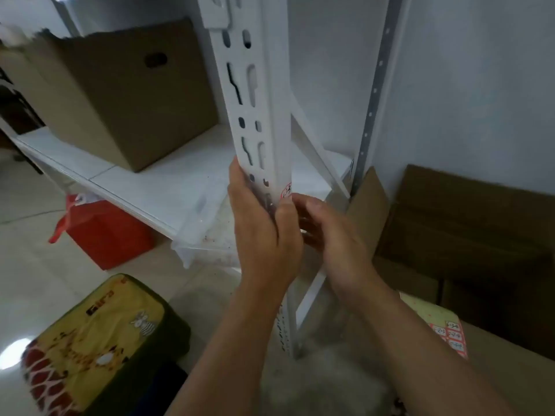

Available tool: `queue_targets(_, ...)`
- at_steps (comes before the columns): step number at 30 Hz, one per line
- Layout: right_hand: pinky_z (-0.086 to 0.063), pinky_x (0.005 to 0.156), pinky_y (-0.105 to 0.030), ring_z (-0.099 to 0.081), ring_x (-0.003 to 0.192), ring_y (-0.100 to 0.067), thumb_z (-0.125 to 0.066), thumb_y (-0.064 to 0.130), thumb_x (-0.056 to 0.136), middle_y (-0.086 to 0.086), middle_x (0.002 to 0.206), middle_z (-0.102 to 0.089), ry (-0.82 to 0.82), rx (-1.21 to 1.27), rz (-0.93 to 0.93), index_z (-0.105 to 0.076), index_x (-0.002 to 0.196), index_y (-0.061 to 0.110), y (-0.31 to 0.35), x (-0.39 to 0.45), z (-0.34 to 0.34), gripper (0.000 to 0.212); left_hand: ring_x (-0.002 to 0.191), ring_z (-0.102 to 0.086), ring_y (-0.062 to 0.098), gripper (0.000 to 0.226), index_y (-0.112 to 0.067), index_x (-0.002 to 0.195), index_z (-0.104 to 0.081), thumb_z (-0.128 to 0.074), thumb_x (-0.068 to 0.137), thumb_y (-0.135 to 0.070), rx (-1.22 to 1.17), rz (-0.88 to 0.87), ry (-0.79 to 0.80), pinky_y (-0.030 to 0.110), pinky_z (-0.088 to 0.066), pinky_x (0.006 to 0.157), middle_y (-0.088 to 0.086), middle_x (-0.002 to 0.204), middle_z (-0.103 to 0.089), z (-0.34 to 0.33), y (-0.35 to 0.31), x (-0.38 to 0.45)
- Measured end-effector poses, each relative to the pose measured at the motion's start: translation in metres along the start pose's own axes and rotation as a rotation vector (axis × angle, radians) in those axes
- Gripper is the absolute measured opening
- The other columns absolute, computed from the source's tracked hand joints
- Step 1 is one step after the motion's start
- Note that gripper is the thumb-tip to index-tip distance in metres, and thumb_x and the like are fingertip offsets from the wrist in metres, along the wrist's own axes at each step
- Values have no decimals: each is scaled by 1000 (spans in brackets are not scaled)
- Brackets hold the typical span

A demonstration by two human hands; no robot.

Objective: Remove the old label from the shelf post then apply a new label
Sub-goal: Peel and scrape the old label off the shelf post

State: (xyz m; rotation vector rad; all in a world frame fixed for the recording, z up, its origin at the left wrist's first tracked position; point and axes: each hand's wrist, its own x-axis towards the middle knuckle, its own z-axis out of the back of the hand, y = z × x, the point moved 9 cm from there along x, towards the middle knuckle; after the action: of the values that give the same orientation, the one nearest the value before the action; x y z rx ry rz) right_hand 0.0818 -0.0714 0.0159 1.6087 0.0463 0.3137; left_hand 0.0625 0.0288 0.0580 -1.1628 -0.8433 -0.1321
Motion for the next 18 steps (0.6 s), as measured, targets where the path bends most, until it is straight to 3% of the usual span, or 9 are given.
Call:
queue_targets(3, -44, 76, -2, -58, 99, 14, -27, 31, 104, 35, 97, -66, 25, -18, -13, -61, 101, 47, -1, -2, -4, 38, 105, -46, -13, 63, -3, 147, -22, -46, 89, -11, 22, 11, -2, 3, -41, 79, -9, 128, -39, 2, 0, 3)
queue_targets(6, -44, 79, -2, -57, 102, 16, -30, 35, 102, 39, 100, -63, 34, -40, -3, -58, 107, 50, -3, -4, -7, 32, 106, -49, -3, 63, -7, 147, -20, -46, 91, -18, 38, 6, -18, 7, -45, 80, -9, 132, -39, 1, 1, 3)
queue_targets(10, -46, 83, -6, -58, 106, 10, -32, 31, 102, 27, 111, -66, 44, 12, 10, -60, 122, 35, -3, -5, -4, 35, 113, -48, 5, 65, -10, 148, -17, -44, 90, -22, 80, 0, -13, 11, -46, 83, -8, 135, -37, 1, 4, 4)
queue_targets(13, -46, 73, -4, -61, 96, 12, -35, 23, 101, 31, 95, -68, -15, 11, 69, -63, 110, 33, 5, -5, -2, 30, 111, -49, 10, 64, -8, 147, -17, -43, 90, -22, 74, -11, -5, 18, -49, 83, -4, 135, -38, -1, 1, 4)
queue_targets(18, -48, 70, -6, -64, 87, 9, -40, 15, 100, 32, 83, -68, -89, -19, 184, -62, 96, 36, 14, -1, -4, 30, 112, -47, 4, 66, -11, 148, -15, -45, 90, -19, 93, 3, -31, 10, -45, 85, -12, 134, -32, -1, 2, 4)
